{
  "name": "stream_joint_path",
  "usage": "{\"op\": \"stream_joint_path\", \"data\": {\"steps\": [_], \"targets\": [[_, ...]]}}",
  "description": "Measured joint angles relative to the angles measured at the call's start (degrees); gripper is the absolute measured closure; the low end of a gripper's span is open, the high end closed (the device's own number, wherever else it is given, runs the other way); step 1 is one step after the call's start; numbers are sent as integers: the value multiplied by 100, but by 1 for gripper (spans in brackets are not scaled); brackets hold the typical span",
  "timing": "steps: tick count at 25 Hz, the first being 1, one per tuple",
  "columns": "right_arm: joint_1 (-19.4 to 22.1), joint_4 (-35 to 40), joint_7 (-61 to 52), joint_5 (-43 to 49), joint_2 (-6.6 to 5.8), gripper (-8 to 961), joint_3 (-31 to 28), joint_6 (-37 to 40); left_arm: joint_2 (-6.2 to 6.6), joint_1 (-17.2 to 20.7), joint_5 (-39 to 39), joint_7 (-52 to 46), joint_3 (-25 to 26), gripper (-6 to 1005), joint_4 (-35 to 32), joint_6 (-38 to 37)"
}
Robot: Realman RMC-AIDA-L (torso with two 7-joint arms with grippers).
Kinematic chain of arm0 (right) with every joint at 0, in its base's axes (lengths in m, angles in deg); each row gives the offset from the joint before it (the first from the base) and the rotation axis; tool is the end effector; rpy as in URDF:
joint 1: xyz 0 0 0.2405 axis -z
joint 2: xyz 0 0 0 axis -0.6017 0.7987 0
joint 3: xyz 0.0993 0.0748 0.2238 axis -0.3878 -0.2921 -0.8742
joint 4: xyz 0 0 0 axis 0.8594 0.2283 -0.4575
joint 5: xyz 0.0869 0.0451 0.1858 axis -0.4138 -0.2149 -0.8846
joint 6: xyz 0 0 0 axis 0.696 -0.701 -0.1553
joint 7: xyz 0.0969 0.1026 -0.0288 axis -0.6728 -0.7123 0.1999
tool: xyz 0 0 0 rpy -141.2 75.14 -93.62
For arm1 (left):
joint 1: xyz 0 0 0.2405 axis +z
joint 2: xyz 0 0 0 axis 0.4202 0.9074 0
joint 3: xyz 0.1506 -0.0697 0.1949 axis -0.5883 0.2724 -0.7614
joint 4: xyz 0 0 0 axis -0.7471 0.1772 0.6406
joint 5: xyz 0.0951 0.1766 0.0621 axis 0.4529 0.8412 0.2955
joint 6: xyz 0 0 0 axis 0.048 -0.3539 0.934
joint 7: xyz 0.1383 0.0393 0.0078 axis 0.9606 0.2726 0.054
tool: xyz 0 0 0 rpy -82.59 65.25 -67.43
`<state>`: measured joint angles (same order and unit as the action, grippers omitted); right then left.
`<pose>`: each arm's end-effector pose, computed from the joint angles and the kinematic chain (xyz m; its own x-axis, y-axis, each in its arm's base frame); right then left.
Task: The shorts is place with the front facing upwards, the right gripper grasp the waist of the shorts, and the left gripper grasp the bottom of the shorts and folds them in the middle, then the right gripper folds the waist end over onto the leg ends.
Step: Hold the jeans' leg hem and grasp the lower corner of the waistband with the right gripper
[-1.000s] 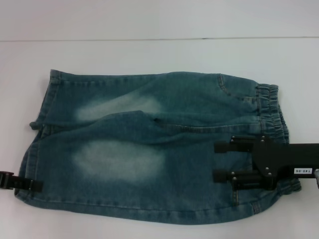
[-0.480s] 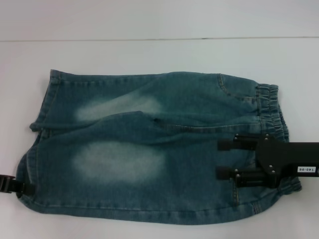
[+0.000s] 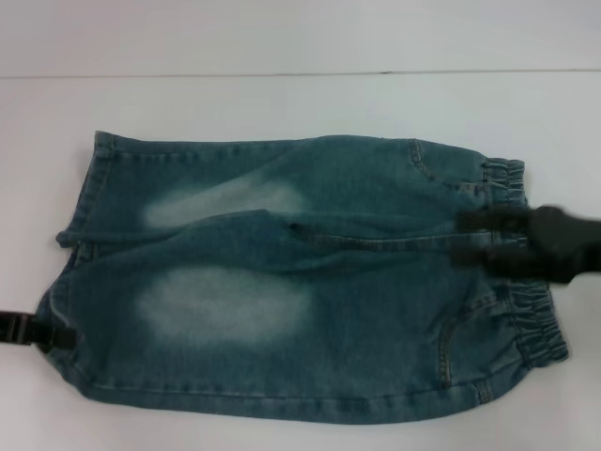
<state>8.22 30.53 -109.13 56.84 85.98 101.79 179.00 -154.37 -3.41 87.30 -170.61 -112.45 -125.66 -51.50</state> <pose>0.2733 0.3026 0.0366 0.6236 -0.5279 -0.5766 -0.5872 -0.8032 0.1002 -0.3354 0.2965 0.0692 0.3223 0.9346 0.1506 0.9424 -0.3017 -0.1445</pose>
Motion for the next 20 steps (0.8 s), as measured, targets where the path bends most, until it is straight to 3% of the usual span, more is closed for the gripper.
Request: {"op": "stream_joint_path", "data": {"steps": [5, 7, 12, 20], "targets": [[-237, 207, -1543, 262, -569, 127, 233, 255, 2, -87, -256, -1, 152, 985, -9, -17], [-288, 442, -1863, 540, -680, 127, 285, 362, 12, -104, -307, 0, 214, 985, -11, -11], [-415, 1206, -1975, 1714, -693, 127, 476, 682, 8, -136, -467, 1, 239, 986, -12, 24], [-690, 1372, -1749, 2950, -647, 128, 772, 610, -25, -175, -561, 2, 243, 986, -7, 29]]}}
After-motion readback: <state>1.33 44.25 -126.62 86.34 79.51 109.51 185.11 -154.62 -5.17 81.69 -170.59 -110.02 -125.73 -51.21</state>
